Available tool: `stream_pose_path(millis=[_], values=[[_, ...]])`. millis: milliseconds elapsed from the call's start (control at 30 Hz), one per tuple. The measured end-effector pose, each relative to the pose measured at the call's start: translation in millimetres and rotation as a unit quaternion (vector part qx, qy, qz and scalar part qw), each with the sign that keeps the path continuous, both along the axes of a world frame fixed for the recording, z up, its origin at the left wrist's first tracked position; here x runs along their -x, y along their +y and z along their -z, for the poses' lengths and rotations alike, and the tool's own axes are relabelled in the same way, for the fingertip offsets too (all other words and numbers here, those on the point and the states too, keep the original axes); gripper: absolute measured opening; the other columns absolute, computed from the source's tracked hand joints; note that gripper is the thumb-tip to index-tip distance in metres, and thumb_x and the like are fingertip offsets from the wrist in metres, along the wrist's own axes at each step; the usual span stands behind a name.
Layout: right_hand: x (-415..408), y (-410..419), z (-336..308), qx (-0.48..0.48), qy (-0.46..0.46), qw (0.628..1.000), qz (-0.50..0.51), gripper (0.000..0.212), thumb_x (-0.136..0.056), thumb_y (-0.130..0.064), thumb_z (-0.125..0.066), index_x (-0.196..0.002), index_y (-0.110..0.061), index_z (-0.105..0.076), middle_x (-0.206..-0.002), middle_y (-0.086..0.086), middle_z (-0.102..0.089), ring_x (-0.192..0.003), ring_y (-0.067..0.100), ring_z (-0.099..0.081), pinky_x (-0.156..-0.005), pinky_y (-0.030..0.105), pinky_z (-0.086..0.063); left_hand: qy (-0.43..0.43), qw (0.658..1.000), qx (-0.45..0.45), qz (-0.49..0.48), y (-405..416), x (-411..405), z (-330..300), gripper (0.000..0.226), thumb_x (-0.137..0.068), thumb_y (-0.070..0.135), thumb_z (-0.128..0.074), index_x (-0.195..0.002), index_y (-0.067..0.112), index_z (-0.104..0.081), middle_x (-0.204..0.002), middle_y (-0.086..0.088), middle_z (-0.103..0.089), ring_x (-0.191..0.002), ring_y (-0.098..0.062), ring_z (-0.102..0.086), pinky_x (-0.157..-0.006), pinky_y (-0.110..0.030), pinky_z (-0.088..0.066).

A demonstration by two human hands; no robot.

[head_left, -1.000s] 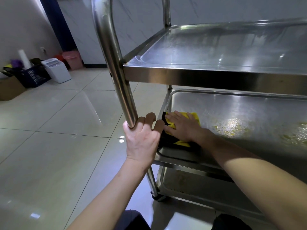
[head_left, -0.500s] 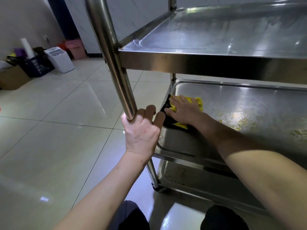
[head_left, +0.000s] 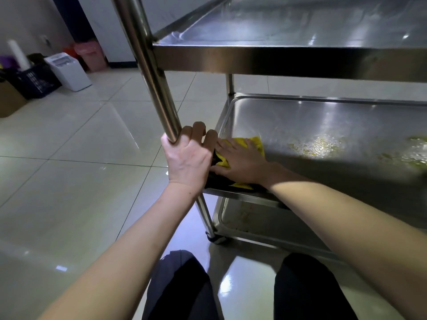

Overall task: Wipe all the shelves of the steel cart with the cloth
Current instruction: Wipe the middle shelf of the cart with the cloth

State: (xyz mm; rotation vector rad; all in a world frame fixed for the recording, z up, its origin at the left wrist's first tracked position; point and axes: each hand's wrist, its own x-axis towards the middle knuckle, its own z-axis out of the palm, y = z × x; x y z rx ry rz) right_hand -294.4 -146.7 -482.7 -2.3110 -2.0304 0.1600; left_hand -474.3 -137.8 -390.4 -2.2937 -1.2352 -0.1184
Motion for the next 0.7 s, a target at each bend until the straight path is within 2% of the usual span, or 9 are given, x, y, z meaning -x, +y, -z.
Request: stream_pose_path(millis=[67,167,233,333,400,467,533,633,700], values=[[-1.3,-11.8,-2.0,0.000,0.001,1.000,-0.017,0.085,-0.099,-0.078,-0.024,-0.167,-0.031,-0.008,-0.175,-0.011,0.000,-0.161,0.013,0.003,-0.126,0.054,0.003,0.006,1.000,0.001,0.002,-2.3,-1.2,-4.3,0.030,-0.076,0.011,-0.067,-0.052,0.017,-0.050,-0.053,0.003,-0.015,-0.076,-0.025,-0.027,-0.098,-0.046,-0.013],[-12.0,-26.1,-9.5,0.016,0.020,0.999,-0.038,0.078,-0.102,-0.071,-0.033,-0.167,-0.032,-0.012,-0.174,-0.013,-0.001,-0.161,0.013,0.001,-0.127,0.052,0.002,0.016,1.000,0.021,0.017,-3.9,2.0,-1.6,0.047,-0.077,0.013,-0.066,-0.052,0.016,-0.027,-0.053,0.003,-0.016,-0.075,-0.023,-0.026,-0.096,-0.044,-0.014],[-19.6,-33.1,-11.8,0.018,0.030,0.998,-0.043,0.073,-0.103,-0.067,-0.038,-0.166,-0.035,-0.018,-0.174,-0.014,-0.005,-0.161,0.013,-0.002,-0.128,0.051,-0.001,0.029,0.999,0.017,0.023,-1.5,5.3,1.0,0.049,-0.068,0.015,-0.072,-0.050,0.017,-0.027,-0.052,0.003,-0.009,-0.072,-0.023,-0.025,-0.095,-0.042,-0.018],[-22.9,-39.1,-11.3,0.019,0.034,0.998,-0.039,0.063,-0.106,-0.060,-0.041,-0.163,-0.042,-0.024,-0.173,-0.017,-0.010,-0.160,0.012,-0.005,-0.128,0.051,-0.002,0.015,0.999,-0.026,0.021,2.5,-0.2,1.0,0.032,-0.054,0.013,-0.077,-0.043,0.019,-0.048,-0.053,0.001,-0.002,-0.070,-0.023,-0.024,-0.095,-0.040,-0.021],[-19.1,-39.3,-12.2,0.020,0.037,0.999,-0.030,0.059,-0.107,-0.057,-0.041,-0.162,-0.044,-0.026,-0.172,-0.018,-0.012,-0.160,0.012,-0.006,-0.127,0.052,-0.002,0.011,0.999,-0.031,0.020,-0.1,-1.8,-2.4,0.017,-0.060,0.011,-0.074,-0.051,0.019,-0.061,-0.053,0.001,-0.007,-0.072,-0.024,-0.026,-0.098,-0.042,-0.020],[-8.9,-36.6,-15.4,0.022,0.036,0.998,-0.039,0.056,-0.107,-0.055,-0.040,-0.161,-0.046,-0.028,-0.172,-0.020,-0.013,-0.160,0.011,-0.007,-0.126,0.054,-0.002,0.019,1.000,-0.001,0.017,0.6,-3.7,-1.2,0.016,-0.074,0.008,-0.063,-0.064,0.020,-0.065,-0.056,0.002,-0.019,-0.078,-0.025,-0.028,-0.101,-0.047,-0.016],[2.1,-34.3,-16.7,0.031,0.047,0.997,-0.056,0.053,-0.108,-0.052,-0.038,-0.160,-0.046,-0.031,-0.172,-0.021,-0.013,-0.159,0.010,-0.007,-0.125,0.055,-0.002,0.016,1.000,-0.013,0.022,0.5,-3.7,-0.1,0.021,-0.078,0.006,-0.054,-0.064,0.022,-0.056,-0.059,0.003,-0.027,-0.080,-0.025,-0.028,-0.097,-0.047,-0.012],[9.8,-35.1,-14.8,0.039,0.074,0.995,-0.061,0.051,-0.108,-0.053,-0.035,-0.159,-0.048,-0.032,-0.171,-0.022,-0.012,-0.160,0.009,-0.004,-0.126,0.056,0.002,0.001,0.999,-0.012,0.032,1.8,-2.6,0.4,0.032,-0.082,0.004,-0.050,-0.059,0.016,-0.032,-0.062,0.003,-0.028,-0.082,-0.024,-0.026,-0.094,-0.046,-0.009],[9.9,-39.1,-13.8,0.037,0.081,0.994,-0.068,0.050,-0.108,-0.054,-0.035,-0.157,-0.050,-0.033,-0.171,-0.024,-0.012,-0.159,0.007,-0.004,-0.127,0.055,0.003,-0.015,0.999,0.007,0.043,2.8,-2.2,1.2,0.036,-0.086,0.003,-0.049,-0.059,0.016,-0.029,-0.062,0.002,-0.029,-0.083,-0.024,-0.026,-0.094,-0.046,-0.007]])
